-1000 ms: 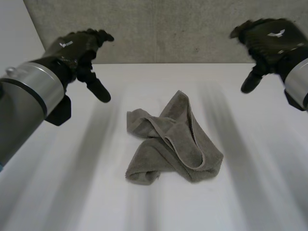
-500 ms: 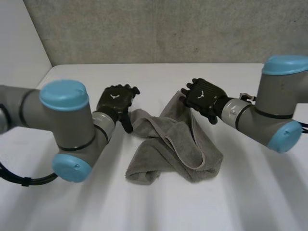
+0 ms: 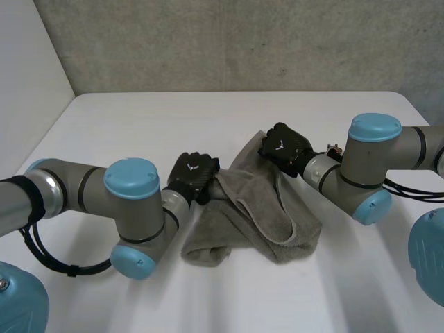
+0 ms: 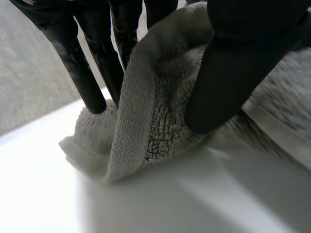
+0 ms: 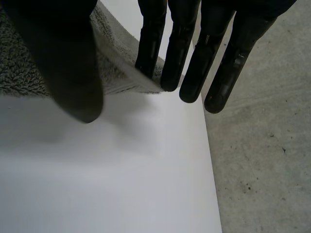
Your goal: Fold the laundry
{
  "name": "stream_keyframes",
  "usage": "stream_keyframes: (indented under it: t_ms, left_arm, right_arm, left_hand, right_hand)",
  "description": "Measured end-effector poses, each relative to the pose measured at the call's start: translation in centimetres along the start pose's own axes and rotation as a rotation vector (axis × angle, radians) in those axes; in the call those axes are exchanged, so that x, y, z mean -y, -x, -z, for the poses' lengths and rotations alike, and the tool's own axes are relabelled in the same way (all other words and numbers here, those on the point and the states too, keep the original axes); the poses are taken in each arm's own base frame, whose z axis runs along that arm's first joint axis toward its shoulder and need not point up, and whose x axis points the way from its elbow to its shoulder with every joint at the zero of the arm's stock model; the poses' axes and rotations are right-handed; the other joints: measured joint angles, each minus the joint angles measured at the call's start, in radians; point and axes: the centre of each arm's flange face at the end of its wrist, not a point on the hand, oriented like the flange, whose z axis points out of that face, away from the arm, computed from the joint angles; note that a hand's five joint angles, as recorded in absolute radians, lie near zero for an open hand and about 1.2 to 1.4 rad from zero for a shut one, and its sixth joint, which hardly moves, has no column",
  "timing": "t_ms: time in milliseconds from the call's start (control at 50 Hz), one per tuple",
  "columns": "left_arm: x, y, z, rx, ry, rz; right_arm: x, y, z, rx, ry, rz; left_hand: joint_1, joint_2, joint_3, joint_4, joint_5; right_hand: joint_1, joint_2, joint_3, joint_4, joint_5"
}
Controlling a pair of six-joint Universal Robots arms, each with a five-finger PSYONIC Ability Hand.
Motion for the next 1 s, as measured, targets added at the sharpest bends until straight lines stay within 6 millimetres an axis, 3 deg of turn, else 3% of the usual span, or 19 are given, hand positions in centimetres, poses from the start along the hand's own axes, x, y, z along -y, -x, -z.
stream_keyframes:
  t_ms: [60, 140, 200, 300, 320, 400, 460, 500, 560, 600, 700, 740, 840, 900, 1000]
  left_arm:
    - [0.9, 0.1, -0.4, 0.009, -0.058, -0.003]
    - [2.6, 0.3, -0.6, 0.023, -0.130, -0.006]
    - [4.8, 0.7, -0.6, 0.041, -0.201, -0.007]
    - [10.8, 2.3, -0.1, 0.107, -0.369, -0.007]
    - [12.4, 2.8, 0.2, 0.127, -0.411, -0.006]
    - [20.1, 6.3, 2.1, 0.236, -0.609, -0.004]
    - [24.4, 8.6, 3.8, 0.306, -0.724, -0.007]
    - [27.2, 10.1, 5.2, 0.353, -0.792, -0.011]
    - [28.8, 11.2, 6.3, 0.386, -0.818, -0.013]
    - [28.6, 11.5, 6.6, 0.394, -0.796, -0.012]
    - [25.0, 11.4, 6.2, 0.384, -0.645, -0.008]
    - [21.7, 11.1, 5.8, 0.367, -0.538, -0.006]
    - [14.5, 10.5, 5.3, 0.329, -0.345, -0.001]
    - [10.3, 10.8, 5.2, 0.320, -0.252, 0.004]
    - [5.4, 12.0, 5.5, 0.326, -0.154, 0.017]
  right_arm:
    - [-0.1, 0.0, -0.2, 0.000, -0.007, 0.001]
    - [0.0, -0.5, -0.5, -0.019, -0.014, 0.008]
    - [0.5, -2.1, -0.8, -0.066, -0.022, 0.019]
    - [2.8, -8.6, -0.6, -0.266, -0.036, 0.017]
    - [3.7, -10.7, -0.2, -0.335, -0.047, 0.005]
    - [7.7, -20.2, 3.1, -0.643, -0.123, -0.107]
    - [9.7, -25.1, 6.3, -0.808, -0.173, -0.200]
    - [10.6, -27.2, 8.4, -0.871, -0.187, -0.257]
    - [11.2, -27.8, 10.1, -0.863, -0.159, -0.318]
    - [11.0, -27.1, 10.5, -0.812, -0.114, -0.353]
    - [8.8, -22.1, 10.1, -0.562, 0.080, -0.456]
    - [7.4, -18.6, 9.9, -0.415, 0.175, -0.506]
    - [4.9, -12.1, 10.0, -0.191, 0.277, -0.567]
    - [3.8, -8.9, 10.3, -0.117, 0.305, -0.579]
    - [2.3, -5.6, 11.1, -0.052, 0.344, -0.567]
  left_hand:
    - [0.157, 0.185, 0.183, 0.185, 0.173]
    - [0.180, 0.224, 0.223, 0.225, 0.195]
    - [0.179, 0.230, 0.230, 0.233, 0.195]
    - [0.179, 0.233, 0.234, 0.234, 0.195]
    - [0.179, 0.233, 0.234, 0.235, 0.195]
    - [0.179, 0.234, 0.235, 0.236, 0.195]
    - [0.179, 0.234, 0.235, 0.237, 0.195]
    - [0.179, 0.234, 0.235, 0.237, 0.195]
    - [0.179, 0.234, 0.235, 0.237, 0.195]
    - [0.179, 0.234, 0.235, 0.237, 0.195]
    - [0.179, 0.234, 0.235, 0.236, 0.195]
    - [0.179, 0.198, 0.201, 0.200, 0.195]
    - [0.175, 0.155, 0.155, 0.154, 0.192]
    - [0.175, 0.149, 0.150, 0.149, 0.191]
    - [0.175, 0.146, 0.147, 0.146, 0.191]
  right_hand:
    - [0.391, 0.374, 0.368, 0.372, 0.379]
    - [0.478, 0.488, 0.491, 0.490, 0.494]
    - [0.478, 0.488, 0.491, 0.490, 0.494]
    - [0.478, 0.489, 0.491, 0.490, 0.494]
    - [0.478, 0.490, 0.491, 0.490, 0.494]
    - [0.478, 0.490, 0.491, 0.490, 0.494]
    - [0.478, 0.490, 0.491, 0.490, 0.494]
    - [0.478, 0.490, 0.491, 0.490, 0.498]
    - [0.477, 0.490, 0.491, 0.490, 0.499]
    - [0.479, 0.490, 0.491, 0.490, 0.499]
    - [0.479, 0.490, 0.491, 0.490, 0.499]
    - [0.479, 0.490, 0.491, 0.490, 0.499]
    - [0.479, 0.490, 0.491, 0.490, 0.499]
    - [0.479, 0.490, 0.491, 0.490, 0.499]
    - [0.480, 0.490, 0.491, 0.490, 0.499]
